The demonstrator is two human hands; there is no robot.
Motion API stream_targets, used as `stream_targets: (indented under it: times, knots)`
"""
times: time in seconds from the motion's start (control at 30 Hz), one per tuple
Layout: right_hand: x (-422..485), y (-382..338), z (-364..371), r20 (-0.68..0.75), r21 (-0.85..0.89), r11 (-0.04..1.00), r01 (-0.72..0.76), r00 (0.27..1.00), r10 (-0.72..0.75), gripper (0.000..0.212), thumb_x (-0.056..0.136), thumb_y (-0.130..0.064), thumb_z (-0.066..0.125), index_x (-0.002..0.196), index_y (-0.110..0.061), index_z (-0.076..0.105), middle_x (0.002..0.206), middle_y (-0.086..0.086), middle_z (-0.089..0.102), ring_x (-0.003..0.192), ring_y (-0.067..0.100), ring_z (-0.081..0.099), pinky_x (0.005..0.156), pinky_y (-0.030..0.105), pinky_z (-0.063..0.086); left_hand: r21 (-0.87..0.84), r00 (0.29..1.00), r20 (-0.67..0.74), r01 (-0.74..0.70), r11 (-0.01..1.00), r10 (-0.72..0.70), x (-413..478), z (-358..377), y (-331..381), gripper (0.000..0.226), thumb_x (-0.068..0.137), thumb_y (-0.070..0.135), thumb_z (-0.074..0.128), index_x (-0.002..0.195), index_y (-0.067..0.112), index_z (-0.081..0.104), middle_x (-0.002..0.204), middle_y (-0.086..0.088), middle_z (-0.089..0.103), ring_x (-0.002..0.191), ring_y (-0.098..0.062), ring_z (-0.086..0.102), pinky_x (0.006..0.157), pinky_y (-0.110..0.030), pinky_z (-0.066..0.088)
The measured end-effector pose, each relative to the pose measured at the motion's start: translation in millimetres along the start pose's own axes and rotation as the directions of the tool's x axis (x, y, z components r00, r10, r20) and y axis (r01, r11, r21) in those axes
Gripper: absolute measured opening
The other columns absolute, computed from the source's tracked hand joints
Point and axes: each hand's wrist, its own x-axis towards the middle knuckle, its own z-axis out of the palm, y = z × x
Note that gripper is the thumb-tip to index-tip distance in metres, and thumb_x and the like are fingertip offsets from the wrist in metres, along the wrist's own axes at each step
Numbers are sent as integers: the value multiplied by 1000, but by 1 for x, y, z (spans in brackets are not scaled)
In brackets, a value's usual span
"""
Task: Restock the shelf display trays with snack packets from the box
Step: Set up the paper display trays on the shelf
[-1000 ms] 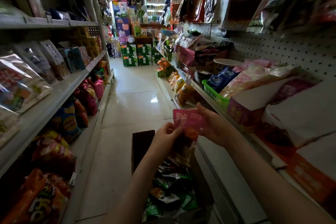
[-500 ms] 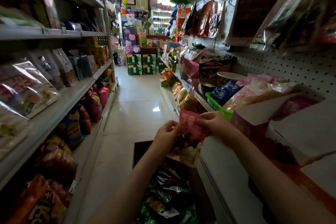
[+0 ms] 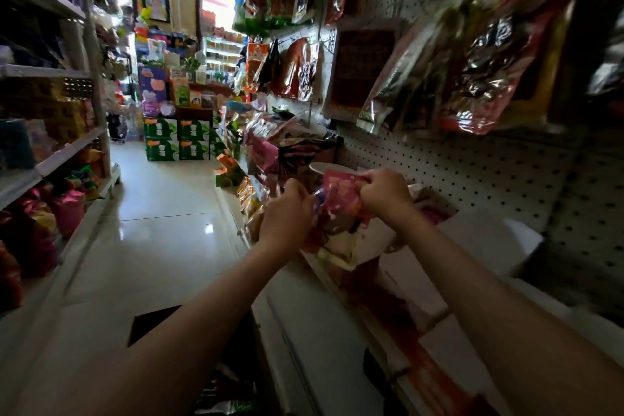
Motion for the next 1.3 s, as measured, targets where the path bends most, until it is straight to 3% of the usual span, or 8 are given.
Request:
stream_targets:
  times: [0.17,0.47,0.57,0.63,0.87,1.03,1.13,1.3]
  knots:
    - [18,61,-42,-217,49,978,-205,953,211,23,99,-12,44,87,-8,63,72,1,56,61,12,54,44,20,30,20,991,127,-52,998,49,-1,44,24,32,100,17,43,130,20,53,114,-10,66,99,-27,60,71,-28,38]
    - [23,117,-18,-237,-130,948,-292,937,256,29,99,-13,36,78,-10,54,75,4,57,61,14,51,50,21,37,163,864,475,-274,948,168,-1,80,30,48,97,-5,37,138,17,52,133,-9,54,119,-25,53,82,-18,42]
    - [26,122,-17,-264,-277,919,-281,942,208,24,100,-17,40,86,-9,58,76,3,57,72,18,56,81,35,50,139,823,528,-325,935,207,8,83,24,49,95,-9,39,135,14,54,146,3,45,123,-21,53,78,-15,44]
    - [30,126,-17,-213,-413,873,-258,960,183,18,98,-15,44,93,-11,61,82,1,59,82,20,56,105,44,34,180,814,555,-317,931,170,17,91,19,48,95,-7,41,136,15,53,149,7,41,122,-19,54,79,-19,46]
    - [24,133,-14,-67,-535,781,-322,938,340,13,90,-15,48,80,-18,55,107,2,64,119,21,49,114,46,9,296,768,620,-417,860,159,24,123,15,40,93,1,47,129,15,61,151,-5,38,135,-23,41,100,-29,42]
    - [25,132,-17,-63,-578,746,-333,929,365,24,86,-19,52,109,-18,58,114,1,62,118,21,48,110,44,18,255,807,522,-456,853,276,19,131,34,35,99,22,49,134,29,49,129,16,49,87,17,56,70,0,43]
    - [25,119,-16,-99,-573,794,-202,979,178,37,85,-17,53,122,-19,52,120,0,58,120,22,46,109,45,16,114,818,543,-298,948,191,31,123,24,45,91,10,49,131,30,57,147,3,45,119,-8,55,93,-22,48]
    - [24,39,4,104,-436,899,29,994,19,54,90,-19,51,141,-19,35,138,8,49,136,27,34,114,48,11,115,956,276,-132,985,96,36,75,9,32,97,10,46,121,17,65,114,-8,68,99,-21,63,79,-27,45]
